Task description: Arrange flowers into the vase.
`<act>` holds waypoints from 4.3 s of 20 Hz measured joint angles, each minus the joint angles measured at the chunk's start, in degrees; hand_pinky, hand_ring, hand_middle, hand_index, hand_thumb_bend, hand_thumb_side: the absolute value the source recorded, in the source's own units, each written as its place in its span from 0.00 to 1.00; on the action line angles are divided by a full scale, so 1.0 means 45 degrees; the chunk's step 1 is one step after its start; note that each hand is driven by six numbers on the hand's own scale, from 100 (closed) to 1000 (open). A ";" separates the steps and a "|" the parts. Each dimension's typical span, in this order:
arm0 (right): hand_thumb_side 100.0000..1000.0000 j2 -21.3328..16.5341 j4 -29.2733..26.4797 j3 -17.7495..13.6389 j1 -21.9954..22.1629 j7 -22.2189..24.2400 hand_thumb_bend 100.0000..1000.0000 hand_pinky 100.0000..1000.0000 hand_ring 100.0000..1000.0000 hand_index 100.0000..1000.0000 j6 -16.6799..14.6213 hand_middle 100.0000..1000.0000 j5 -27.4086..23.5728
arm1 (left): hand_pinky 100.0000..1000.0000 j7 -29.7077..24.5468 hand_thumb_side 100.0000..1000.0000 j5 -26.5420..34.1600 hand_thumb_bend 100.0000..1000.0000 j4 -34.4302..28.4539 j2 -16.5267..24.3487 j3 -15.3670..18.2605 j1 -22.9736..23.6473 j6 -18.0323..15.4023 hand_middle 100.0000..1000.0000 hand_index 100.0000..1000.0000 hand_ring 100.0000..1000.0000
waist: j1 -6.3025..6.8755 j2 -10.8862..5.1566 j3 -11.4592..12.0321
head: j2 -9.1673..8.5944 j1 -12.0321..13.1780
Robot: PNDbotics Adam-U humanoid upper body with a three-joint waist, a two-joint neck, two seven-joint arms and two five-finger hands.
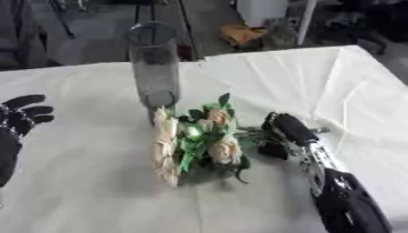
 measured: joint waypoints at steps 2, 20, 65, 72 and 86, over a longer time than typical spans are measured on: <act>0.87 0.0005 0.0000 -0.0060 -0.0002 -0.0161 0.00 0.00 0.00 0.03 0.0103 0.00 -0.0035 | 0.74 0.0000 0.97 0.0000 0.84 0.0001 -0.0001 0.0000 0.0000 0.0000 0.74 0.78 0.72 | 0.0000 0.0000 0.0000 | 0.0000 0.0000; 0.89 0.0096 -0.0786 -0.0731 -0.1156 -0.0558 0.00 0.00 0.00 0.01 0.1050 0.00 -0.0654 | 0.74 0.0002 0.97 0.0000 0.83 0.0007 -0.0005 0.0000 -0.0024 -0.0001 0.74 0.78 0.72 | 0.0009 -0.0002 -0.0004 | -0.0036 -0.0020; 0.78 0.2234 -0.2039 -0.3839 -0.7876 0.0089 0.00 0.00 0.00 0.00 0.6482 0.00 -0.6046 | 0.74 -0.0292 0.98 0.0182 0.81 0.0074 -0.0128 -0.0326 -0.0368 0.0079 0.74 0.77 0.72 | 0.0071 0.0047 0.1276 | -0.0543 -0.0791; 0.78 0.2757 -0.2559 -0.3981 -0.8111 -0.0146 0.00 0.00 0.00 0.00 0.6853 0.00 -0.6670 | 0.74 -0.0377 0.98 0.0266 0.81 0.0074 -0.0232 -0.0403 -0.0538 0.0098 0.74 0.77 0.72 | 0.0073 0.0161 0.1541 | -0.0775 -0.1050; 0.79 0.3873 -0.3349 -0.3774 -0.8656 -0.0345 0.00 0.00 0.00 0.00 0.6841 0.00 -0.7219 | 0.74 -0.0520 0.98 0.0296 0.81 0.0077 -0.0241 -0.0556 -0.0664 0.0140 0.74 0.77 0.72 | 0.0014 0.0177 0.1832 | -0.0984 -0.1582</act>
